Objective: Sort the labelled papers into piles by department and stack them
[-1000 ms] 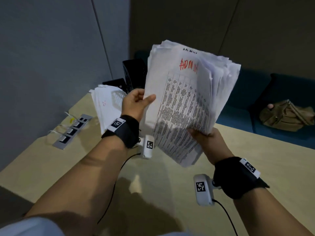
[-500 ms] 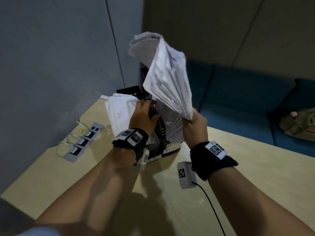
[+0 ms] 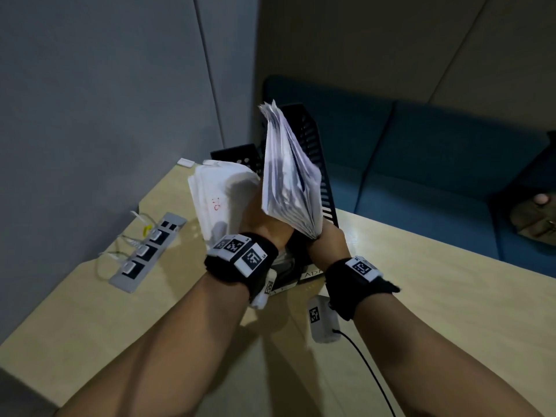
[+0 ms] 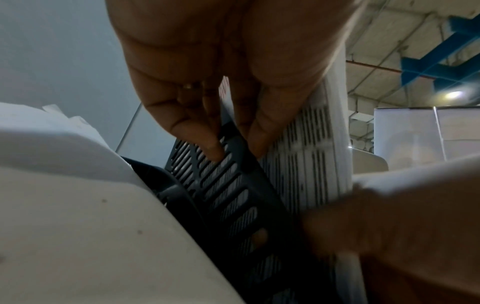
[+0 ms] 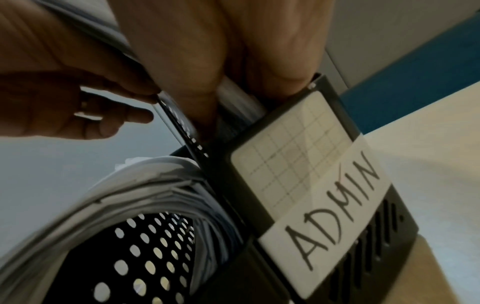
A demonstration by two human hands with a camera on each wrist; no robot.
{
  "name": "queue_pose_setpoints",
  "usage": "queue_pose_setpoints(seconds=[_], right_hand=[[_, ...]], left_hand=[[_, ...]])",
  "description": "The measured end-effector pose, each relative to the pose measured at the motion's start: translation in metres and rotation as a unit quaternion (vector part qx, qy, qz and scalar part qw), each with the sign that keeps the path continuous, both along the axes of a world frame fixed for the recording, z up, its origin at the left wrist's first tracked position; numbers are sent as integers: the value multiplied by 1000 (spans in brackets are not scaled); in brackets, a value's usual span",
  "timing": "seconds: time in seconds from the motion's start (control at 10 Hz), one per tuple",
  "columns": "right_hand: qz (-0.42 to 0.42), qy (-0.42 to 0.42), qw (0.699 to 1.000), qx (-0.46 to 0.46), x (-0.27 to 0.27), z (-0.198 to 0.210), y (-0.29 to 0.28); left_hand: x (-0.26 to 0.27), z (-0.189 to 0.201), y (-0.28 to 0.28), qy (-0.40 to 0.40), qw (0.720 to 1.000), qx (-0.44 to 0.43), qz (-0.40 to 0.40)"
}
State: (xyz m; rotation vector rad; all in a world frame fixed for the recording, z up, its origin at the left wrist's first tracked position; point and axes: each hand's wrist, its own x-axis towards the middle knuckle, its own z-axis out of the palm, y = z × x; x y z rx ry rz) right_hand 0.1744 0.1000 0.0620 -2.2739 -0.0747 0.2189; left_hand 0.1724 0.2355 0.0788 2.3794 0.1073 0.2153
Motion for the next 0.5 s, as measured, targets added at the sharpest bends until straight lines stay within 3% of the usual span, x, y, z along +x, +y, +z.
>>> queue_pose_setpoints(seconds=[0.1, 0.2, 0.3, 0.5], right_hand=[[-40, -87, 989, 114, -7, 11, -1], [-109, -183, 963, 165, -7, 22, -1], [-124, -234, 955, 136, -1, 28, -3], [-56, -185, 981, 32, 2, 41, -16]], left_hand=[[3, 6, -4, -38, 999, -21, 8], [0, 19, -8, -31, 998, 44, 27], [-5, 28, -10, -18, 999, 35, 27], [-14, 32, -15, -14, 999, 18, 34]])
